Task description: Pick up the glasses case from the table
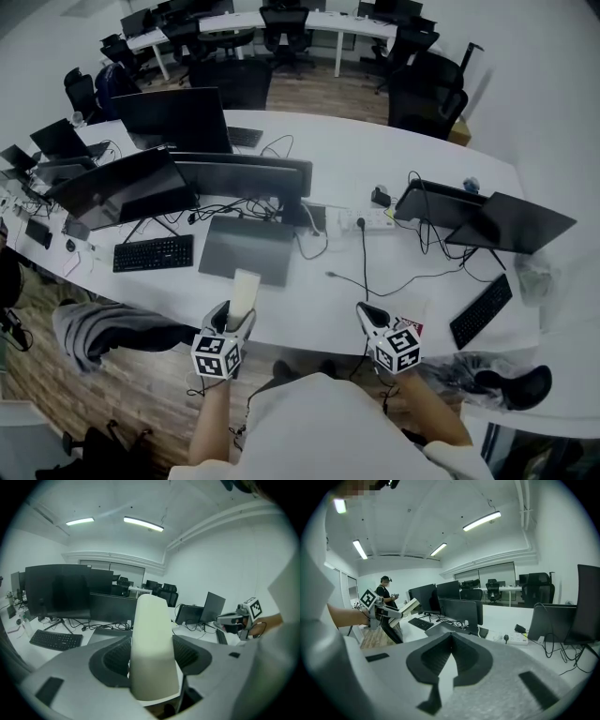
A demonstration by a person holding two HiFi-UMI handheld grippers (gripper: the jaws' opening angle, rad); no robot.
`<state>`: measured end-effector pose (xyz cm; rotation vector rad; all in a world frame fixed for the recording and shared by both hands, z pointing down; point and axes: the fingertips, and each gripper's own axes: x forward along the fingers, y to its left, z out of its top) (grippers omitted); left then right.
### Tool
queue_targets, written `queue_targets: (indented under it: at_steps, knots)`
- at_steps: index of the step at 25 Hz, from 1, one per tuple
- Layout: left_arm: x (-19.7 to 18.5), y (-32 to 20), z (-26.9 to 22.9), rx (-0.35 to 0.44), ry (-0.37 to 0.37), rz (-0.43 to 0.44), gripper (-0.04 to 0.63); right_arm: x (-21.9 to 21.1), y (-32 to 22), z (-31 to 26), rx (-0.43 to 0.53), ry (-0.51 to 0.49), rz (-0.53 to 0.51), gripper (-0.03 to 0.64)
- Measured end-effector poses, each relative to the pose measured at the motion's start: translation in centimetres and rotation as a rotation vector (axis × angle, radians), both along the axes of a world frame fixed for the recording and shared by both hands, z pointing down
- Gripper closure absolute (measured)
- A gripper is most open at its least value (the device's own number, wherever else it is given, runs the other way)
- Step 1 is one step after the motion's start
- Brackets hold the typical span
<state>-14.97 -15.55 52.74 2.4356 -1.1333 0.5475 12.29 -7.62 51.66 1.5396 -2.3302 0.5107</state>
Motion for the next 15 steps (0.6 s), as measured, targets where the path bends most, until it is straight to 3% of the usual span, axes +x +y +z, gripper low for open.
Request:
queue_targets:
  at_steps: [15]
  knots:
    - [0.23,-0.04,0.03,-0.002,-0.010,0.002,0.324,-0.27,-0.19,-0.48,0.031,0.019,-0.027,0.620]
